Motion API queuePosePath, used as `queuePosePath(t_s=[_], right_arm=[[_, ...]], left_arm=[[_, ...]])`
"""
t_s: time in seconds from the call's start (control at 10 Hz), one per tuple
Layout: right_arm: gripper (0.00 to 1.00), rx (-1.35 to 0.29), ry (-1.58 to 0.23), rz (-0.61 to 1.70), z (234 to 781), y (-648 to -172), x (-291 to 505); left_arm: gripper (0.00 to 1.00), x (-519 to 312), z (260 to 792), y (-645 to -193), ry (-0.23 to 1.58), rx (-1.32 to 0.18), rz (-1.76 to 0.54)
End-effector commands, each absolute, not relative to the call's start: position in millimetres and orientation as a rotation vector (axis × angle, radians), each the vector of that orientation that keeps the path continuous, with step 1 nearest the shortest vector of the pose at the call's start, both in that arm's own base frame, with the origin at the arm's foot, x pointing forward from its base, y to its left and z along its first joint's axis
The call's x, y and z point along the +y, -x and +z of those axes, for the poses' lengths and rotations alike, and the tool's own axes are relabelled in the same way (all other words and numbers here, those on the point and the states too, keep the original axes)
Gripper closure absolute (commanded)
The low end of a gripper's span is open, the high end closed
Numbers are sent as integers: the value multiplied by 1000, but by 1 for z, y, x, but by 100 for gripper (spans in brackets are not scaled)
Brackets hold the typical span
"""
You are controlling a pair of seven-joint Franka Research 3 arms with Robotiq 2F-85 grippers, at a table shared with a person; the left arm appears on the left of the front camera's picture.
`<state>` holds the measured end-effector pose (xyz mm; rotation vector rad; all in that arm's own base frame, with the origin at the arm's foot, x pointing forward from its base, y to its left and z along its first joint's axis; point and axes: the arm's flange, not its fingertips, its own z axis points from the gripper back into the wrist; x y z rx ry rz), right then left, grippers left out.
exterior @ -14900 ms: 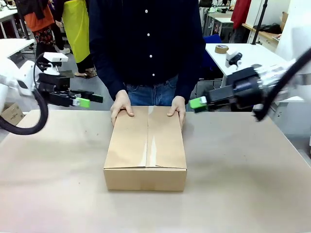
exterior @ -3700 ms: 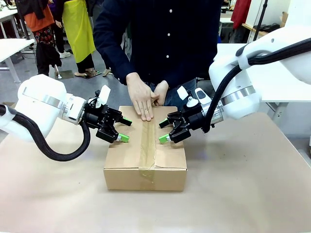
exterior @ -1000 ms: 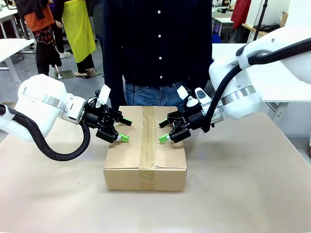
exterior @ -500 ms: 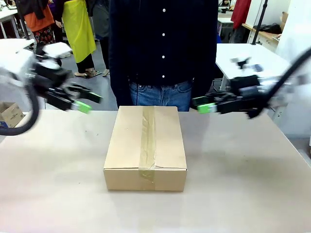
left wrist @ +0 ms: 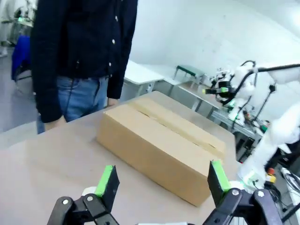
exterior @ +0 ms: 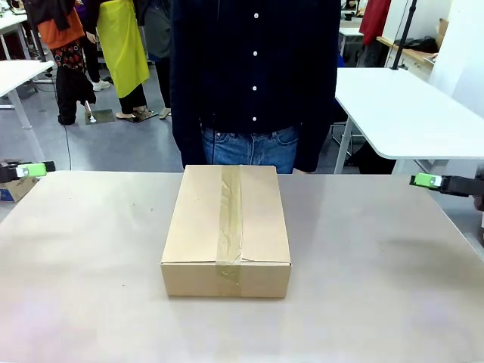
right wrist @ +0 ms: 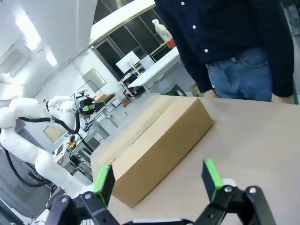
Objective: Pack the gift set into the box.
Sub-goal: Press and hold the closed box until the human finishes sealing it.
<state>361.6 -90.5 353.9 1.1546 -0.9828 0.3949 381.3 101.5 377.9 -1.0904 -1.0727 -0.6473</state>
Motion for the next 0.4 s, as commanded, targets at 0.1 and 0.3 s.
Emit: queuePosePath(t_s=[0.1, 0.3], right_arm=[[0, -932, -1264, 500, 379, -358, -60], [0, -932, -1264, 500, 379, -358, -60]], left_arm=[[0, 86, 399, -384, 1123, -986, -775], [0, 86, 399, -384, 1123, -986, -775]])
